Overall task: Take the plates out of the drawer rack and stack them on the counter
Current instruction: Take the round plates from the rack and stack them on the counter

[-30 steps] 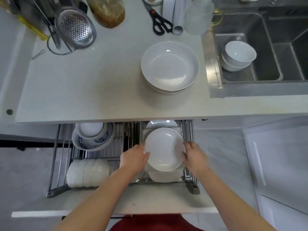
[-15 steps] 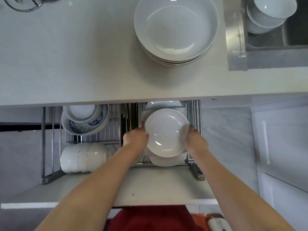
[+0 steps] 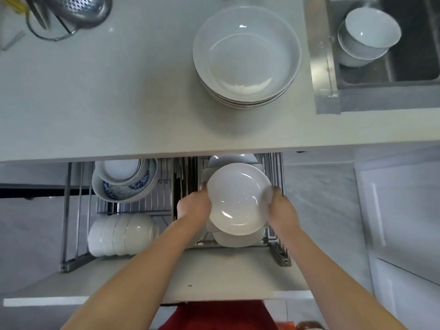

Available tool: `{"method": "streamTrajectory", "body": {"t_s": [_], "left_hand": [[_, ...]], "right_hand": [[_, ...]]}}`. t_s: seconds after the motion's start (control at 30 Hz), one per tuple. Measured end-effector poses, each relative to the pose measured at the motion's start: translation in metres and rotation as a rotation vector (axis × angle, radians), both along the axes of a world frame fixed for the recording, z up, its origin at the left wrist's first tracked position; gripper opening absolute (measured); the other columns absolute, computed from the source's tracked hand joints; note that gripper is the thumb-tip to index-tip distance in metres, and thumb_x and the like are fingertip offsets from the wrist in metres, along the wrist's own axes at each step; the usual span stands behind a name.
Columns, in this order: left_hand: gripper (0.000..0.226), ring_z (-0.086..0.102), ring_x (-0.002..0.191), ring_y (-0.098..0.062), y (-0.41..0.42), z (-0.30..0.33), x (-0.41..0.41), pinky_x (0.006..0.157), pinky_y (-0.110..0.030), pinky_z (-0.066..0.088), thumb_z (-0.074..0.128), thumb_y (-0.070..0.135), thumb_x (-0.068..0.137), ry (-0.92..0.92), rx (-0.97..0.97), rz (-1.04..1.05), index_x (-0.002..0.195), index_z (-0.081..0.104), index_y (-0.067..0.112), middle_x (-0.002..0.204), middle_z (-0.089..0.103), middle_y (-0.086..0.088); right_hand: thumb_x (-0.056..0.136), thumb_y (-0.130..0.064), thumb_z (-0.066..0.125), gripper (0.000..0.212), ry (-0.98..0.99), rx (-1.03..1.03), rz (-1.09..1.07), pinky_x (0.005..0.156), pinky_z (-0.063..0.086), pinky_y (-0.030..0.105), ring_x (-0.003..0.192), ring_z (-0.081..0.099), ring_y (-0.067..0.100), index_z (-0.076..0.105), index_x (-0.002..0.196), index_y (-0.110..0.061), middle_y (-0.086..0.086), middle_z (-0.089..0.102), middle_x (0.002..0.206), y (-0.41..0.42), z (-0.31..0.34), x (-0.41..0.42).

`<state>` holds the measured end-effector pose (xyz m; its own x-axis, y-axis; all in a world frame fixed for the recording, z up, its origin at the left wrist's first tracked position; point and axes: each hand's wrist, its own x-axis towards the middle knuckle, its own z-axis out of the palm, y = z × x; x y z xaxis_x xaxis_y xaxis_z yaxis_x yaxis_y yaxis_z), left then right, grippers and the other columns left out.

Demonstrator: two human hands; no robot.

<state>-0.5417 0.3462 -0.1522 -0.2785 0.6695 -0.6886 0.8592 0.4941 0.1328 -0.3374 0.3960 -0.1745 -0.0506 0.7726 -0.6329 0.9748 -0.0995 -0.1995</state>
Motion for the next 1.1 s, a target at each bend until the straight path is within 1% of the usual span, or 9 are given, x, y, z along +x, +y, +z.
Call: {"method": "streamTrajectory", "body": {"t_s": [0.13, 0.2, 0.3, 0.47, 0.57, 0.73, 0.87, 0.93, 1.1], "left_hand": [[0.039, 0.064, 0.077, -0.024, 0.0, 0.028, 0.002, 0.064, -0.034, 0.052, 0.037, 0.014, 0.097, -0.012, 0.043, -0.006, 0.136, 0.034, 0.014, 0.089, 0.066, -0.006], [0.034, 0.062, 0.073, -0.022, 0.001, 0.042, 0.003, 0.06, -0.032, 0.047, 0.036, 0.015, 0.097, -0.022, 0.072, 0.007, 0.13, 0.039, 0.014, 0.085, 0.064, -0.004], [0.038, 0.058, 0.071, -0.02, -0.001, 0.062, 0.004, 0.06, -0.03, 0.045, 0.035, 0.013, 0.096, -0.022, 0.104, 0.013, 0.134, 0.038, 0.016, 0.091, 0.067, -0.004], [0.04, 0.064, 0.085, -0.021, -0.009, 0.097, 0.007, 0.067, -0.028, 0.046, 0.034, 0.014, 0.095, -0.085, 0.123, 0.056, 0.135, 0.039, 0.018, 0.1, 0.067, -0.004], [0.038, 0.063, 0.085, -0.019, -0.013, 0.115, 0.008, 0.066, -0.028, 0.045, 0.035, 0.014, 0.093, -0.113, 0.131, 0.065, 0.13, 0.044, 0.02, 0.1, 0.066, -0.001], [0.038, 0.06, 0.082, -0.017, -0.006, 0.146, 0.003, 0.065, -0.028, 0.044, 0.037, 0.016, 0.088, -0.122, 0.175, 0.034, 0.124, 0.047, 0.022, 0.095, 0.065, 0.003], [0.041, 0.063, 0.097, -0.022, 0.011, 0.174, -0.008, 0.07, -0.029, 0.04, 0.039, 0.018, 0.084, -0.102, 0.292, -0.001, 0.123, 0.049, 0.023, 0.107, 0.067, 0.0], [0.043, 0.064, 0.095, -0.024, 0.026, 0.188, -0.016, 0.071, -0.029, 0.041, 0.04, 0.02, 0.083, -0.109, 0.362, -0.001, 0.124, 0.048, 0.025, 0.106, 0.068, -0.001], [0.048, 0.065, 0.092, -0.022, 0.076, 0.223, -0.038, 0.076, -0.031, 0.049, 0.043, 0.021, 0.083, -0.11, 0.456, -0.011, 0.13, 0.046, 0.029, 0.107, 0.068, 0.0]], "right_hand": [[0.087, -0.003, 0.042, 0.036, 0.043, 0.032, -0.008, 0.066, 0.039, 0.032, 0.093, 0.063, 0.034, 0.04, 0.123, -0.006, 0.019, 0.062, 0.107, 0.003, 0.027, 0.008], [0.088, -0.004, 0.041, 0.035, 0.045, 0.042, -0.015, 0.065, 0.04, 0.032, 0.092, 0.063, 0.033, 0.039, 0.123, -0.008, 0.017, 0.062, 0.107, 0.004, 0.043, 0.009], [0.088, -0.007, 0.042, 0.034, 0.064, 0.038, -0.029, 0.068, 0.043, 0.033, 0.093, 0.063, 0.033, 0.04, 0.121, -0.011, 0.015, 0.063, 0.108, 0.007, 0.069, 0.011], [0.087, -0.008, 0.042, 0.026, 0.059, 0.005, 0.008, 0.074, 0.046, 0.034, 0.098, 0.063, 0.031, 0.04, 0.113, -0.011, 0.014, 0.063, 0.111, 0.011, 0.115, 0.01], [0.086, -0.007, 0.038, 0.018, 0.062, -0.022, 0.017, 0.067, 0.046, 0.034, 0.089, 0.064, 0.031, 0.035, 0.101, -0.017, 0.01, 0.061, 0.105, 0.01, 0.143, 0.011], [0.084, -0.012, 0.039, 0.018, 0.089, -0.013, 0.04, 0.073, 0.054, 0.037, 0.074, 0.057, 0.026, 0.037, 0.101, -0.018, 0.001, 0.056, 0.092, 0.014, 0.186, 0.014], [0.084, -0.011, 0.037, 0.023, 0.175, 0.01, 0.021, 0.063, 0.058, 0.039, 0.066, 0.065, 0.029, 0.038, 0.105, -0.018, 0.001, 0.057, 0.086, 0.03, 0.221, 0.012], [0.083, -0.007, 0.037, 0.026, 0.18, 0.044, 0.02, 0.061, 0.06, 0.042, 0.067, 0.07, 0.03, 0.038, 0.107, -0.017, 0.007, 0.06, 0.092, 0.046, 0.237, 0.008], [0.08, -0.006, 0.04, 0.026, 0.234, 0.161, -0.005, 0.053, 0.061, 0.039, 0.055, 0.067, 0.024, 0.04, 0.104, -0.016, 0.004, 0.062, 0.078, 0.094, 0.265, -0.008]]}}
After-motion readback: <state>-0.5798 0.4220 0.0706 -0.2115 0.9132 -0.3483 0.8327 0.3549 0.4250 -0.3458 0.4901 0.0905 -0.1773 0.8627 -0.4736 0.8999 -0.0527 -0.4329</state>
